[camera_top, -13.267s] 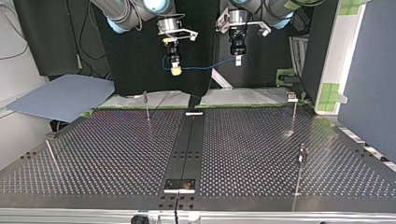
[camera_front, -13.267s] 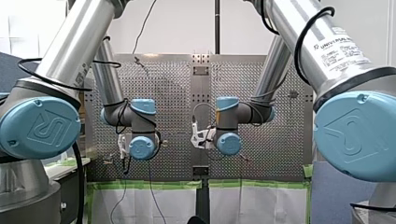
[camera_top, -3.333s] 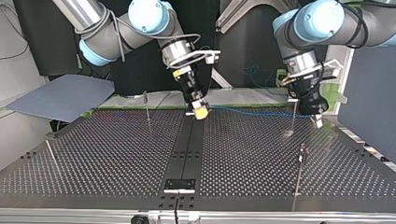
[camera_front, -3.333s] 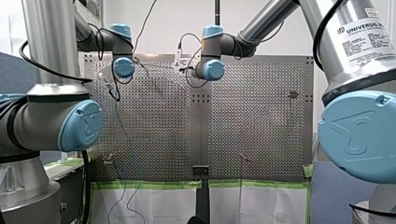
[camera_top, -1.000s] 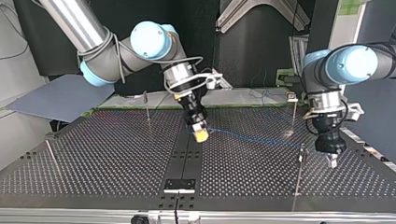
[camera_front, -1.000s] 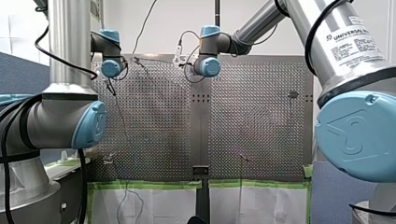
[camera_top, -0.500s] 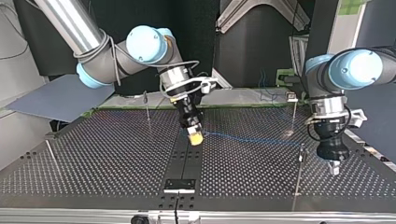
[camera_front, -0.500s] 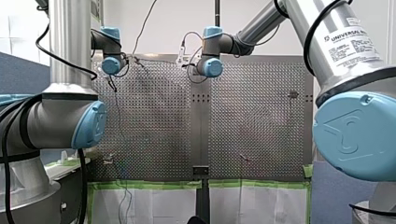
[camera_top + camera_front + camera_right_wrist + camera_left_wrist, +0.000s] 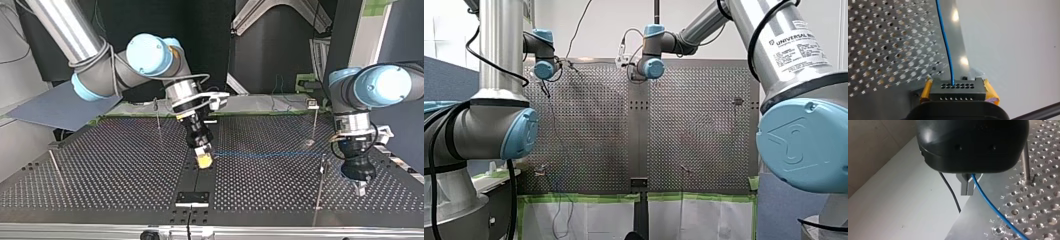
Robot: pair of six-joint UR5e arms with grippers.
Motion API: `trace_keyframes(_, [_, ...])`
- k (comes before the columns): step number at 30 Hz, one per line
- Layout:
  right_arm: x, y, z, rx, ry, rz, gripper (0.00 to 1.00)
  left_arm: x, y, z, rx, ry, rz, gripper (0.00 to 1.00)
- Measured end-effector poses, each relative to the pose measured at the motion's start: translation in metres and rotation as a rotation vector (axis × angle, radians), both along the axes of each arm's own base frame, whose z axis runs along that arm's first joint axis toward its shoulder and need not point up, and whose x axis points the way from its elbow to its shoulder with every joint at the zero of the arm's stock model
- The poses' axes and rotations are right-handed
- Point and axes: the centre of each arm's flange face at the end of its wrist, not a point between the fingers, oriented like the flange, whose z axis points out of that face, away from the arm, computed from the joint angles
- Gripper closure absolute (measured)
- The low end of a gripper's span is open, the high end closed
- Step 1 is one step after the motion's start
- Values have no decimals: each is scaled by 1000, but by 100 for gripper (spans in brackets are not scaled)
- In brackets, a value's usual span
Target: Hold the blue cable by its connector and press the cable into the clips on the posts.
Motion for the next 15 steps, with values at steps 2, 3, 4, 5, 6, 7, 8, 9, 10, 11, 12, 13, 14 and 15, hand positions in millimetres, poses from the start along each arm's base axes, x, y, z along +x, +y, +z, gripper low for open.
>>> trace_keyframes(2, [2,-1,6,-10,-7,15,100,1,1,2,-1,-4,4,100])
trace_keyframes(3, [3,-1,9,-14,-10,20,100,1,2,3,-1,-7,6,100])
trace_keyframes(4, [3,-2,13,-17,-16,26,100,2,2,5,-1,-10,9,100])
trace_keyframes(5, [3,-3,16,-19,-22,29,100,3,3,7,-2,-13,11,100])
trace_keyframes(6, [4,-4,18,-19,-27,31,100,4,4,8,-2,-15,13,100])
trace_keyframes(7, [4,-5,20,-19,-34,35,100,5,4,8,-2,-15,14,100])
trace_keyframes(8, [4,-6,21,-18,-38,37,100,7,5,9,-2,-14,15,100])
trace_keyframes(9, [5,-7,21,-16,-40,39,100,9,6,8,-2,-11,15,100])
trace_keyframes(10, [6,-9,21,-13,-42,41,100,11,6,7,-2,-7,15,100])
trace_keyframes(11, [7,-10,20,-11,-41,42,100,13,6,6,1,-1,16,100])
trace_keyframes(12, [8,-12,18,-7,-39,43,100,14,6,5,3,3,16,100])
trace_keyframes(13, [10,-14,16,-1,-34,44,100,15,7,5,5,6,17,100])
trace_keyframes(14, [11,-15,13,4,-30,45,100,15,7,4,7,8,19,100])
trace_keyframes(15, [13,-17,10,9,-25,46,100,16,8,4,8,8,21,100])
